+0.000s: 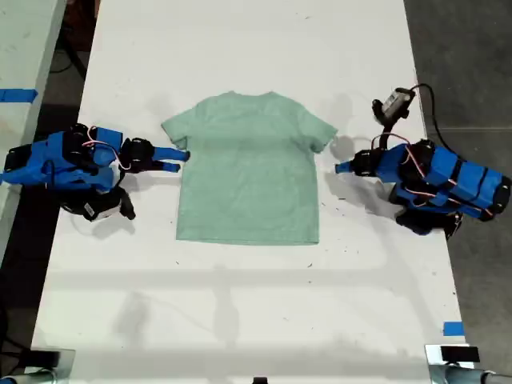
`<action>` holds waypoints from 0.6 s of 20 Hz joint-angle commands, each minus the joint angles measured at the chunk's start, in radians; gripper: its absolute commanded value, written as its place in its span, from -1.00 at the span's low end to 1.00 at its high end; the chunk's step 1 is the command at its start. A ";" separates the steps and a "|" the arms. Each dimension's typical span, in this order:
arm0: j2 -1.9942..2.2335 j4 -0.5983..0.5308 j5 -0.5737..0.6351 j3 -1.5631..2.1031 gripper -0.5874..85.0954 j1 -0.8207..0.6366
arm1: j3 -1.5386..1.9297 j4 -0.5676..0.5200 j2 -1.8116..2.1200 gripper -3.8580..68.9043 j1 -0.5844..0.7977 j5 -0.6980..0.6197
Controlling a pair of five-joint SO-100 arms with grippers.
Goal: Fold t shirt
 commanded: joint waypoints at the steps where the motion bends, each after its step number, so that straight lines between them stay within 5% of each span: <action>1: 0.006 -0.067 0.061 0.040 -0.99 -0.055 | -0.414 -0.044 -0.486 -0.80 0.158 -0.106; 3: 0.006 -0.103 0.077 0.040 -0.72 -0.130 | -0.614 -0.057 -0.747 -0.79 0.261 -0.213; 6: 0.006 -0.100 0.249 0.040 -0.99 -0.267 | -0.838 -0.064 -1.089 -0.54 0.373 -0.276; 12: 0.008 -0.083 0.229 0.041 -0.99 -0.282 | -0.994 -0.173 -1.505 -0.34 0.466 -0.264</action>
